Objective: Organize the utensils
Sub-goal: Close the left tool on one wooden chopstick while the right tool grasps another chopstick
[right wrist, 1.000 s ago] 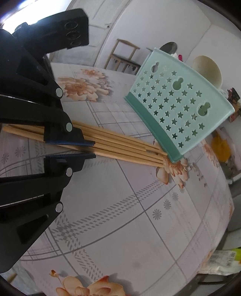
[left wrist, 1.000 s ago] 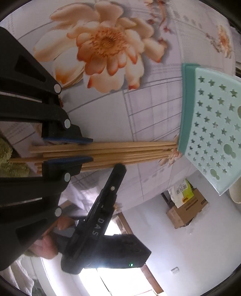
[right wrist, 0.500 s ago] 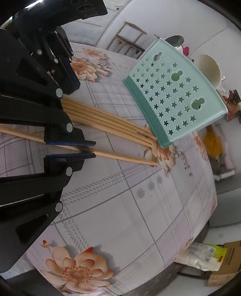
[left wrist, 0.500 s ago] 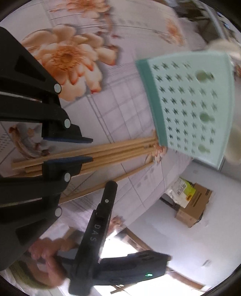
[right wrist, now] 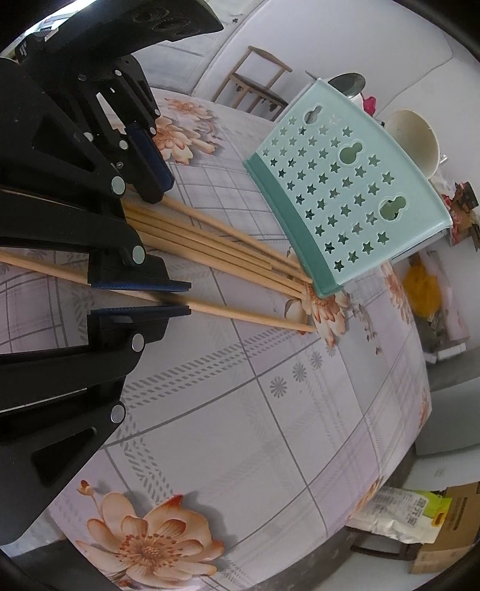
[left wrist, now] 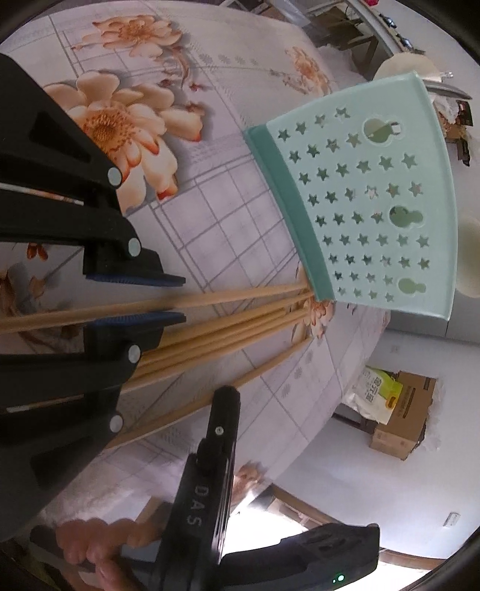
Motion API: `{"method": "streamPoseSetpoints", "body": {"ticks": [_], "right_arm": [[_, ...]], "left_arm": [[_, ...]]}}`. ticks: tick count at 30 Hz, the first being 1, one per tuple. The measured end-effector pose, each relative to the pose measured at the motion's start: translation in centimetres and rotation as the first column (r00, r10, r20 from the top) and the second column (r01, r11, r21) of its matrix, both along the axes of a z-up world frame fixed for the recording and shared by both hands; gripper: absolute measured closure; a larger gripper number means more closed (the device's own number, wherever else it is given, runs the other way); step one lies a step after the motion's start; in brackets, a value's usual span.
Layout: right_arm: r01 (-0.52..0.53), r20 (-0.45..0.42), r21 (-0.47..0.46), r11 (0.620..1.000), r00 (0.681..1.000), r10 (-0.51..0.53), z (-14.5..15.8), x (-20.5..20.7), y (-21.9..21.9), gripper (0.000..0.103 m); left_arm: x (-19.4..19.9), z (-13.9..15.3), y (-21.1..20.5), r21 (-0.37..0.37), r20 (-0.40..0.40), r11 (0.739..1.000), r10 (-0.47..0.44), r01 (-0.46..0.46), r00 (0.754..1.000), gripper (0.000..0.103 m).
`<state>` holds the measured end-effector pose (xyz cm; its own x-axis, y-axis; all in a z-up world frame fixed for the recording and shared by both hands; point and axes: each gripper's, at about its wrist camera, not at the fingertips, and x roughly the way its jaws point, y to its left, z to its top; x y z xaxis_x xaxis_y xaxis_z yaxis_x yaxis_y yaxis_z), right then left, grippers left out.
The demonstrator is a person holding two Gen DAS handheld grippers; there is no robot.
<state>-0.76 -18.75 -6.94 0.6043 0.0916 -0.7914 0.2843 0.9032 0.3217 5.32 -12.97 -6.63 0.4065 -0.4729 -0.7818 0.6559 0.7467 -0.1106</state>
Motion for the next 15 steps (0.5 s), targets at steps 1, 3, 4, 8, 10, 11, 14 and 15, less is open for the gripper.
{"method": "streamPoseSetpoints", "body": {"ticks": [1,3,4,8,10,11,14,15], "right_arm": [[0.001,0.001,0.005,1.0,1.0,-0.001,0.0,0.0,-0.1,0.098],[0.006,-0.005,0.012,1.0,1.0,-0.006,0.0,-0.1,-0.2,0.098],[0.007,-0.012,0.01,1.0,1.0,-0.007,0.2,-0.2,-0.3,0.098],[-0.001,-0.034,0.008,1.0,0.999,0.001,0.3,-1.2,-0.6,0.099],[-0.022,-0.044,0.012,1.0,0.999,0.023,0.2,-1.6,-0.9,0.098],[-0.029,-0.046,0.011,1.0,0.999,0.029,0.2,-1.6,-0.9,0.098],[-0.061,-0.026,-0.013,0.998,0.998,0.06,0.3,-1.3,-0.8,0.096],[-0.064,-0.025,-0.018,0.998,0.998,0.064,0.3,-1.1,-0.7,0.094]], "left_arm": [[0.1,-0.1,0.2,0.0,-0.001,1.0,0.009,-0.009,1.0,0.096],[0.1,0.0,0.7,0.0,-0.005,1.0,0.02,-0.02,1.0,0.097],[0.1,0.0,1.1,0.005,-0.007,1.0,0.028,-0.028,1.0,0.097],[0.1,0.1,3.6,0.026,-0.021,0.997,0.071,-0.07,0.997,0.096],[0.4,0.1,4.7,0.029,-0.046,0.996,0.091,-0.09,0.995,0.096],[0.8,0.1,5.1,0.027,-0.07,0.994,0.103,-0.101,0.992,0.096],[1.8,0.4,5.6,0.017,-0.122,0.993,0.119,-0.118,0.985,0.095],[2.0,0.6,5.6,0.013,-0.123,0.993,0.121,-0.12,0.985,0.093]]}}
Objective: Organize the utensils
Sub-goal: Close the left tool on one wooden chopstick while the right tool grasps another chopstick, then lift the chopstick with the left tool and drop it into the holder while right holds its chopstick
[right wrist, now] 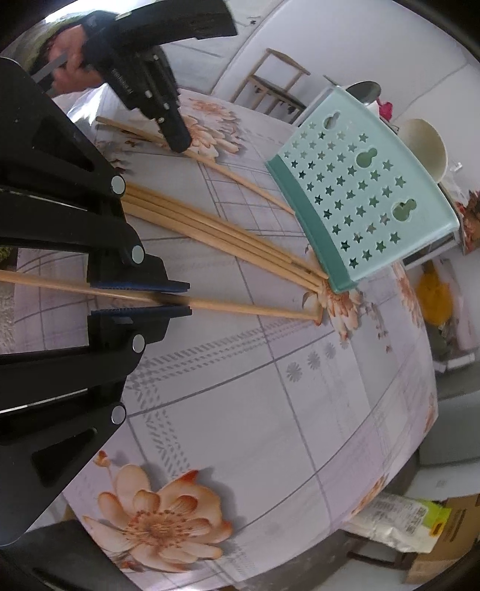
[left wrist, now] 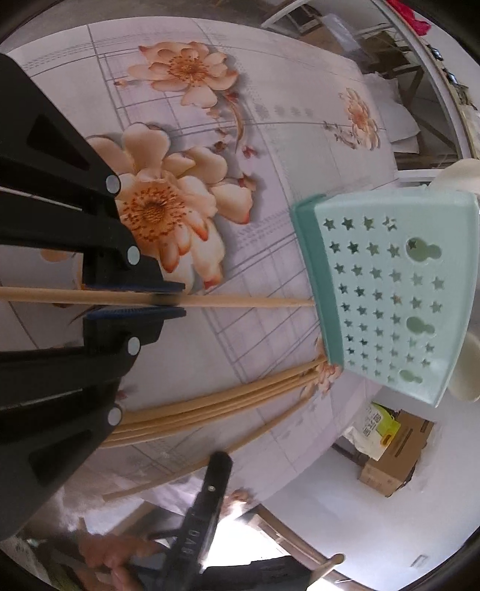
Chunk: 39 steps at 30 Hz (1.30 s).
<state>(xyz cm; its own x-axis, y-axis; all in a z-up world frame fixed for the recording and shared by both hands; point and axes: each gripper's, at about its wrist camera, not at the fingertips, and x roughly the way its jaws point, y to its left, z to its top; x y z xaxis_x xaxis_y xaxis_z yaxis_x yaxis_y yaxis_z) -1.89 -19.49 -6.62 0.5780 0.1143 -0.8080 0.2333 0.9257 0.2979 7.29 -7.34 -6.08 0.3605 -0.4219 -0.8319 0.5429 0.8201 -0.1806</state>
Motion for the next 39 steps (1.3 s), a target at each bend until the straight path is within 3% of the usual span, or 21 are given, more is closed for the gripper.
{"method": "streamPoseSetpoints", "body": {"ticks": [4,15,22,27,34,39], "right_arm": [[-0.003,0.012,-0.039,0.999,1.0,0.003,0.2,0.9,0.3,0.086],[-0.019,0.038,-0.112,0.993,0.999,0.023,0.0,3.0,-0.3,0.089],[0.0,0.064,-0.069,0.998,0.998,0.005,-0.1,4.0,-1.8,0.096],[0.003,0.094,-0.011,1.0,0.996,-0.002,-0.4,4.0,-2.7,0.098],[-0.007,0.122,0.05,0.999,0.993,0.001,-0.7,3.8,-3.4,0.098],[-0.013,0.131,0.08,0.997,0.991,0.002,-0.8,3.6,-3.8,0.098]], "left_arm": [[0.8,0.7,-1.0,0.001,0.002,1.0,-0.011,0.011,1.0,0.083],[5.1,0.1,-5.5,0.107,0.003,0.993,-0.055,0.055,0.998,0.082],[7.5,0.0,-7.5,0.147,0.043,0.988,-0.042,0.036,0.998,0.083],[7.8,0.1,-8.5,0.172,0.085,0.985,-0.02,0.005,0.996,0.097],[7.0,0.7,-9.4,0.169,0.083,0.985,0.015,-0.029,0.996,0.098],[5.4,2.8,-8.8,0.156,0.113,0.987,0.022,-0.04,0.993,0.098]]}}
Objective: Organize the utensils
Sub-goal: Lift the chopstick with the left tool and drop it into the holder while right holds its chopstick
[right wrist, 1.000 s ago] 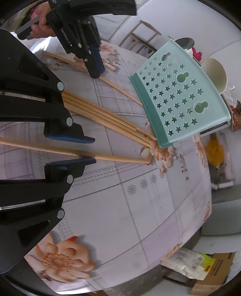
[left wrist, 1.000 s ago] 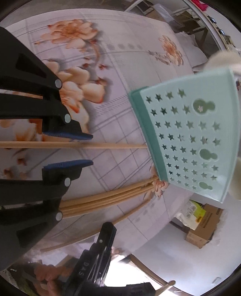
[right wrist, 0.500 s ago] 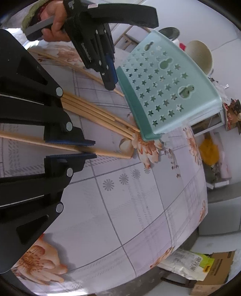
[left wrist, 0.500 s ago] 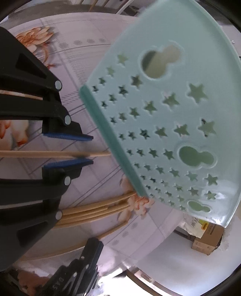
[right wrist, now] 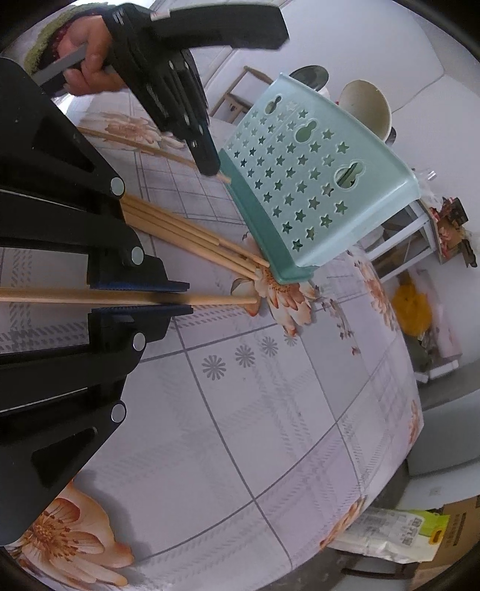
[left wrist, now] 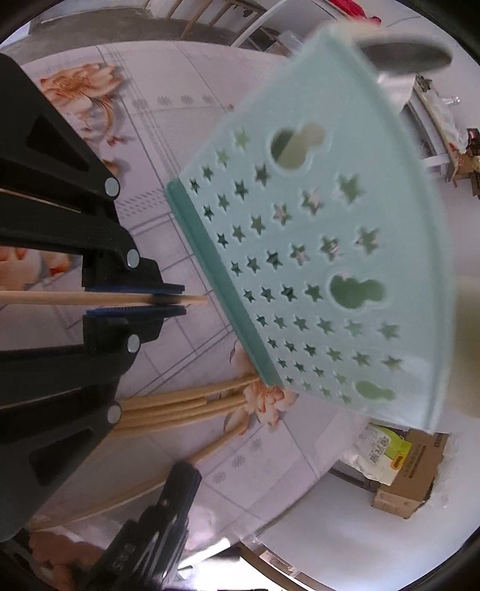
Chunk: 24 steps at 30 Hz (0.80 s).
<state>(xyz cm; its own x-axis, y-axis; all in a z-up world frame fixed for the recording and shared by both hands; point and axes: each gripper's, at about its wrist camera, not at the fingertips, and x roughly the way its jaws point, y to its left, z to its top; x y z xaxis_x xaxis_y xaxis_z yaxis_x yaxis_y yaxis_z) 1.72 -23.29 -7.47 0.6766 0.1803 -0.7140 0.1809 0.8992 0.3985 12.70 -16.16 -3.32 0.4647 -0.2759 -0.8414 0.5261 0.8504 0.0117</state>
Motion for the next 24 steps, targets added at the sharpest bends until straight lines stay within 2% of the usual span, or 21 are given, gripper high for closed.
{"method": "streamPoseSetpoints", "body": {"ticks": [4,13,19,24], "right_arm": [[-0.004,0.006,0.008,1.0,1.0,0.004,-0.1,-0.2,-0.2,0.098],[-0.002,0.02,-0.021,1.0,1.0,0.003,-0.3,-0.3,0.2,0.098],[-0.001,0.021,-0.024,1.0,1.0,0.001,-0.3,-0.3,0.2,0.098],[-0.001,0.019,-0.028,1.0,1.0,0.002,-0.3,-0.4,0.2,0.098]], "left_arm": [[-1.3,2.0,1.7,-0.044,0.021,0.999,0.026,-0.025,0.999,0.098],[-4.8,10.0,7.1,-0.223,0.135,0.973,0.096,-0.064,0.986,0.098],[-5.8,15.0,8.2,-0.343,0.217,0.939,0.095,-0.015,0.972,0.098],[-6.1,19.4,7.8,-0.398,0.33,0.915,0.08,0.062,0.94,0.098]]}}
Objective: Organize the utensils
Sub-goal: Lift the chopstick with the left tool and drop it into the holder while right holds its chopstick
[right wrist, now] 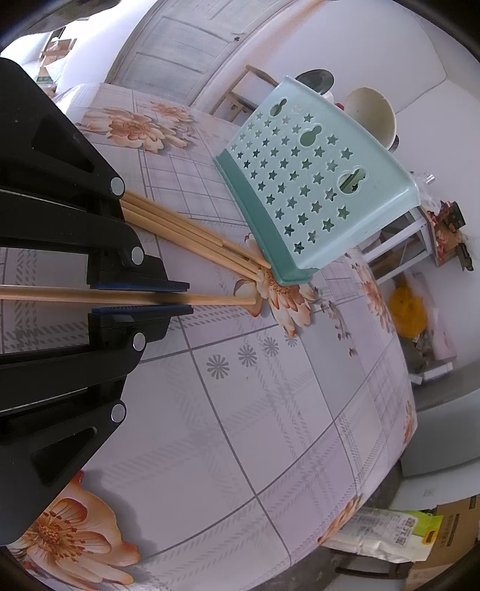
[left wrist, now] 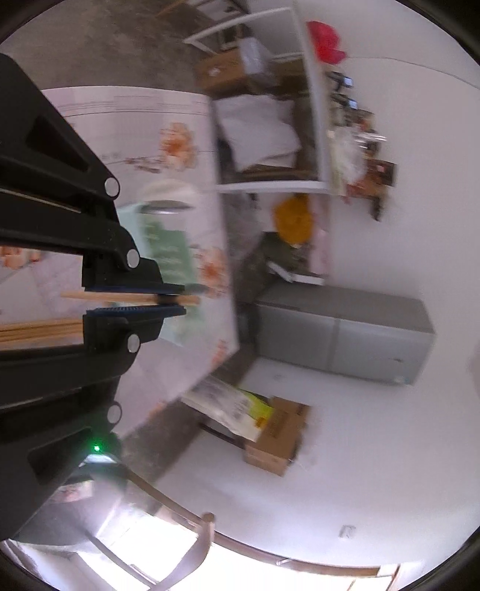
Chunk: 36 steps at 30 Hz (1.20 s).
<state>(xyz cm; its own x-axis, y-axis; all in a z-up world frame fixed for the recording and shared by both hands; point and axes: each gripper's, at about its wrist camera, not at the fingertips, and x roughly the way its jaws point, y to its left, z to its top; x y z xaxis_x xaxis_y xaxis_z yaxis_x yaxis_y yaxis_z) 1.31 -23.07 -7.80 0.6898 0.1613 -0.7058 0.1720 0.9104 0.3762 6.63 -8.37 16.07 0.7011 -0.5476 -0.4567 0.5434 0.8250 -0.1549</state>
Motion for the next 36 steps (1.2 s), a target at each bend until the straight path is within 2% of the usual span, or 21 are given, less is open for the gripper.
{"method": "streamPoseSetpoints", "body": {"ticks": [4,7,12,17,20,24,26,28,36], "right_arm": [[-0.001,0.0,-0.001,1.0,1.0,0.001,0.1,-0.1,0.0,0.098],[0.0,0.0,0.0,1.0,1.0,0.0,0.1,-0.1,0.0,0.098],[-0.002,0.001,0.007,1.0,1.0,0.002,0.1,-0.2,0.0,0.098],[-0.007,0.001,0.019,1.0,1.0,0.007,0.2,-0.2,-0.2,0.098],[-0.01,0.001,0.024,1.0,1.0,0.01,0.2,-0.2,-0.3,0.098],[-0.01,0.001,0.023,1.0,1.0,0.01,0.1,-0.2,-0.3,0.098],[-0.01,0.0,0.02,1.0,1.0,0.01,0.1,-0.2,-0.3,0.098],[-0.012,-0.003,0.013,1.0,1.0,0.012,0.2,-0.1,-0.2,0.098],[-0.006,-0.004,0.008,1.0,1.0,0.006,0.2,-0.2,0.0,0.098]], "left_arm": [[0.5,3.2,-0.5,-0.024,0.091,0.999,-0.021,0.024,0.996,0.098],[1.4,5.4,-0.9,-0.015,0.146,1.0,-0.018,0.021,0.989,0.098],[3.8,8.5,-1.1,-0.007,0.176,1.0,-0.001,0.002,0.984,0.098],[6.6,10.5,-1.0,-0.02,0.212,0.998,0.059,-0.056,0.976,0.098],[7.9,10.5,-1.2,-0.003,0.251,0.995,0.102,-0.104,0.963,0.098],[9.5,8.4,-1.6,0.023,0.24,0.991,0.123,-0.132,0.963,0.098],[9.3,7.7,-1.6,0.019,0.293,0.99,0.131,-0.143,0.947,0.098],[9.0,7.4,-1.6,0.018,0.304,0.99,0.131,-0.143,0.944,0.098],[8.0,9.2,-1.3,0.012,0.335,0.994,0.101,-0.111,0.937,0.098]]}}
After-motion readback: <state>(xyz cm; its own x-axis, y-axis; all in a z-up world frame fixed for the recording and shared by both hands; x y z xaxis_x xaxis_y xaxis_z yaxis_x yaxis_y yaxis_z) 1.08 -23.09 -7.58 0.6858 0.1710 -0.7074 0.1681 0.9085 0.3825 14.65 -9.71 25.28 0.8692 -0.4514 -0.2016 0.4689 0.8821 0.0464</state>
